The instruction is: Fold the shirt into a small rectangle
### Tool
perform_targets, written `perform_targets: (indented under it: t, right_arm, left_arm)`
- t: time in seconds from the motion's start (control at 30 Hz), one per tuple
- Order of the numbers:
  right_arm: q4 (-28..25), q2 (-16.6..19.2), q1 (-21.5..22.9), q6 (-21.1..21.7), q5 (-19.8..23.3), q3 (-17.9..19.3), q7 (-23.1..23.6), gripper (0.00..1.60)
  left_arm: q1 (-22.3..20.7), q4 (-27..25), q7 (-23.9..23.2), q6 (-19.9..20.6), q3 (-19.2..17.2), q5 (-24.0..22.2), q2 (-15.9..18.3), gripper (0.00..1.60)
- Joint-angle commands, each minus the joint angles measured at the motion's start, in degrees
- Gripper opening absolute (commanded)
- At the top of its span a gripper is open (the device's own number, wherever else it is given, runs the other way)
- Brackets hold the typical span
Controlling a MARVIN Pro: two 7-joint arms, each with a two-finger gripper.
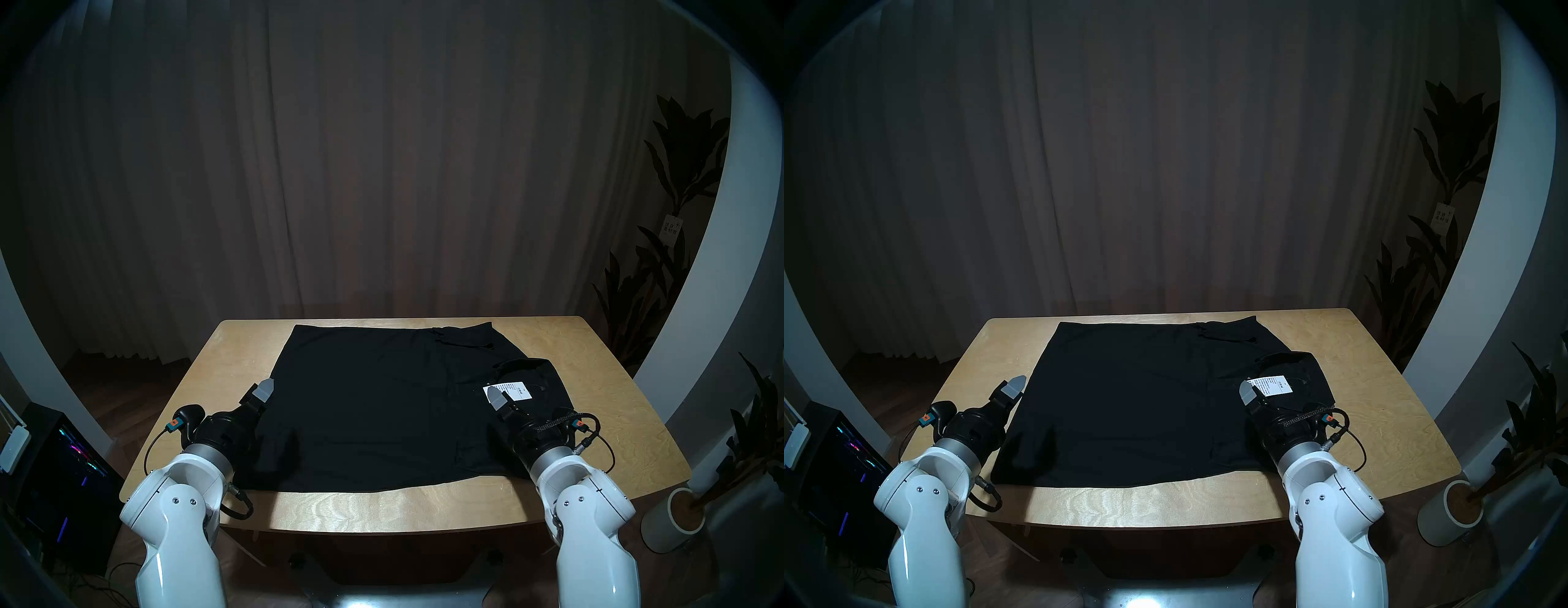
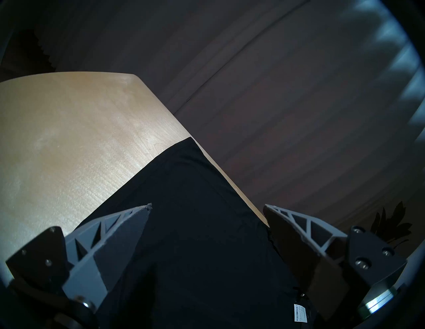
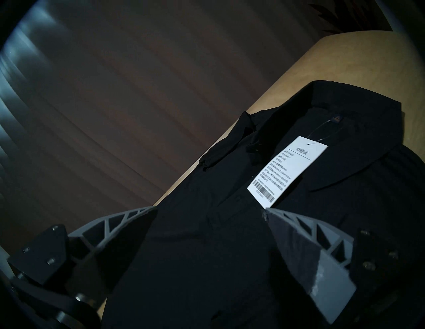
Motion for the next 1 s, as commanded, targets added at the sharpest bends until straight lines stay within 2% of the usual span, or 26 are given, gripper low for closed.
perform_targets:
  t: [0.0, 0.27, 0.43, 0.57, 0.83, 0.93, 0.97]
  right_arm:
    - [-4.91, -3.20, -3.78, 4.73, 7.05, 4.30, -2.75, 1.60]
    - [-7.34, -5.42, -6.61, 11.36, 15.91, 8.02, -6.87, 1.60]
    - [-9.08, -6.42, -7.57, 14.86, 20.61, 10.16, -9.18, 1.60]
    - [-10.61, -6.48, -7.93, 17.49, 23.13, 12.07, -11.46, 1.60]
    - [-11.97, -6.68, -7.62, 22.81, 28.67, 15.04, -15.65, 1.60]
    - [-12.23, -7.26, -7.46, 24.94, 31.37, 15.88, -18.00, 1.60]
    - [-12.27, -7.38, -7.50, 25.27, 31.82, 15.99, -18.38, 1.60]
  left_arm:
    - [1.22, -2.18, 1.64, 2.67, 0.07, -5.08, -0.86, 1.60]
    - [1.51, -3.07, 5.76, 5.72, 0.18, -11.24, -1.00, 1.60]
    - [2.02, -4.73, 9.78, 6.79, -1.20, -14.85, -1.56, 1.60]
    - [2.61, -6.15, 13.87, 7.71, -2.80, -18.15, -2.19, 1.60]
    - [3.42, -7.07, 23.61, 9.45, -4.15, -27.70, -2.81, 1.60]
    - [3.33, -7.81, 29.17, 9.66, -4.75, -32.11, -2.99, 1.60]
    - [3.46, -7.87, 29.11, 9.68, -4.97, -32.61, -3.02, 1.60]
